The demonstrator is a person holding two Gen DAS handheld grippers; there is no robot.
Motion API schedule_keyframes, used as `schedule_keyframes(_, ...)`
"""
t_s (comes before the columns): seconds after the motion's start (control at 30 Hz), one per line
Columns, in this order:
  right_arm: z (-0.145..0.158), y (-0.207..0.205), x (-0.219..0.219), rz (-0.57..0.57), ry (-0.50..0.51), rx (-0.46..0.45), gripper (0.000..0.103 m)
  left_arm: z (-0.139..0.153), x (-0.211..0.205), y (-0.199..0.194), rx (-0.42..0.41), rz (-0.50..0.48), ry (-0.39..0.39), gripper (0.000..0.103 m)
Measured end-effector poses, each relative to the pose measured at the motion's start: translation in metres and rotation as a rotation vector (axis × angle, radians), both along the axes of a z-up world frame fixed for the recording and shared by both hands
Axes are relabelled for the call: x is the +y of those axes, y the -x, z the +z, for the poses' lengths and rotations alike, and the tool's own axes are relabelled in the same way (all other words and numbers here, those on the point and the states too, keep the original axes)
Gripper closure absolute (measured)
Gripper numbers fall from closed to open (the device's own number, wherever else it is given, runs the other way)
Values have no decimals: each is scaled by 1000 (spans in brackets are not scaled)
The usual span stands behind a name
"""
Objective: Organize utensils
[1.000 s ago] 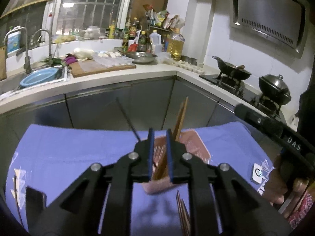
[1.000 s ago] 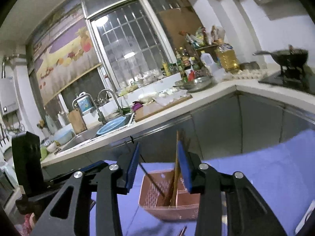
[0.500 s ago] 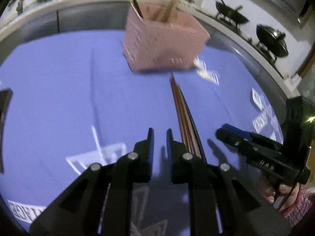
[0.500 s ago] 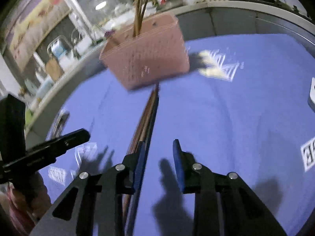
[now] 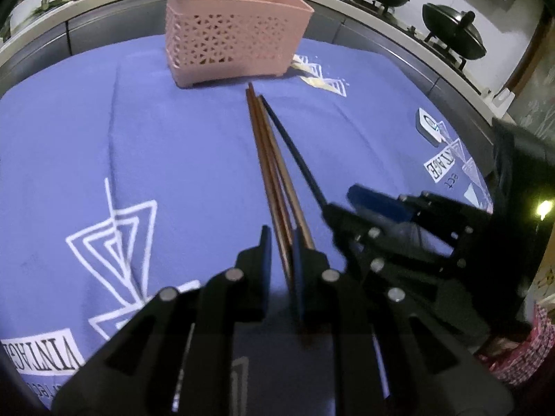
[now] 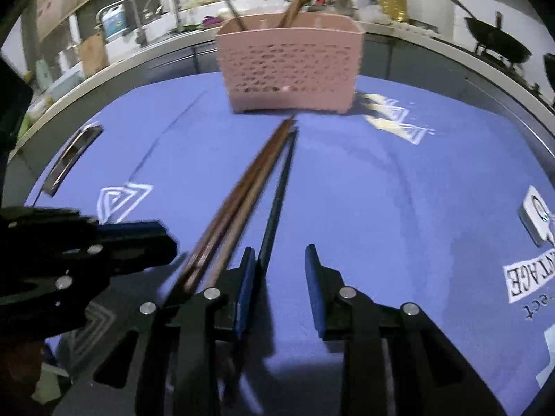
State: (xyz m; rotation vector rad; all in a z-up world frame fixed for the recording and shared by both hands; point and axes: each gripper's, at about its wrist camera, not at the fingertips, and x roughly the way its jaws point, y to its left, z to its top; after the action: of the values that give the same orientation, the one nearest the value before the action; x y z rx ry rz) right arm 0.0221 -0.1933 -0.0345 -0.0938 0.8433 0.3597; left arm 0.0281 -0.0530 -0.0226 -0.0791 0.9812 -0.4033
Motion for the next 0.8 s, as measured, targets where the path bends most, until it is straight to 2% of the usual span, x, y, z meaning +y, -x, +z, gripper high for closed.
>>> schedule_keyframes(0.23, -5, -3, -20, -25, -69, 41, 73, -12, -11, -3, 10, 2, -79, 91)
schedule_keyframes(0.4, -5, -1, -19, -14, -87, 42, 73, -13, -12, -6, -3, 13, -100, 91)
schedule_keyframes(0.47, -4, 1, -16, -1, -87, 32, 73, -15, -14, -8, 3, 8, -103, 91)
schedule_keyframes(0.6, -5, 3, -7, 35, -76, 23, 73, -14, -26, -10, -43, 7, -167, 91)
schedule_keyframes(0.8, -7, 4, 1, 53, -22, -6, 76, -15, -18, -16, -50, 13, -154, 95)
